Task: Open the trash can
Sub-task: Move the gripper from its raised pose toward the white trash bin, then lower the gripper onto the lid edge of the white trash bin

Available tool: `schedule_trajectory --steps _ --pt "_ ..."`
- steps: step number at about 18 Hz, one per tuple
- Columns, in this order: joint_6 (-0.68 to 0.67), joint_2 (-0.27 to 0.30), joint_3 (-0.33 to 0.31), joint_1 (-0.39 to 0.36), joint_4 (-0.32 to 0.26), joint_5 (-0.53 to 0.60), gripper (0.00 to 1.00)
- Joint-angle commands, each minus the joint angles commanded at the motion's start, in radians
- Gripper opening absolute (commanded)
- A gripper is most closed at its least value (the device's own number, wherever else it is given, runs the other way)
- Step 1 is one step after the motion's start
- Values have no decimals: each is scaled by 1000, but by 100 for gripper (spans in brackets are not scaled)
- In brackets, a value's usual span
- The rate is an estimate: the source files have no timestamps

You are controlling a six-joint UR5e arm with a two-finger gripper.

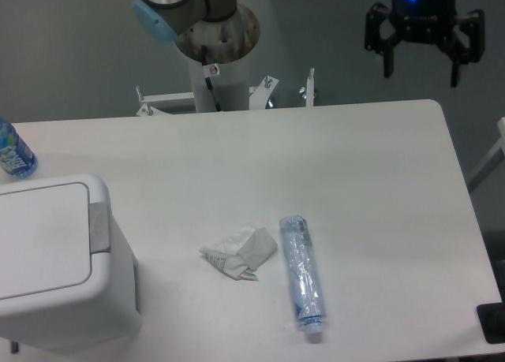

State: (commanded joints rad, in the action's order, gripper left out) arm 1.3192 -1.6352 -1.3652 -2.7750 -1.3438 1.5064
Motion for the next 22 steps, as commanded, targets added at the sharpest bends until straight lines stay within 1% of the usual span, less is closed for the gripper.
schedule_trajectory --steps 4,6,9,10,11,16,19,21,22 --pt "-26 3 2 3 -2 -2 100" --pt "-83 3 -3 17 0 -21 100" --pt "-188 2 -11 66 0 -28 100" --pt "-239 0 -11 84 2 -28 100" --pt "-295 -3 -11 103 17 -28 100" --pt "-683 -37 -26 228 138 -28 100" --pt "-875 -58 -23 310 149 -37 100" --pt "-980 -67 -23 351 149 -87 100" --pt "-1029 -71 -22 363 149 -133 100"
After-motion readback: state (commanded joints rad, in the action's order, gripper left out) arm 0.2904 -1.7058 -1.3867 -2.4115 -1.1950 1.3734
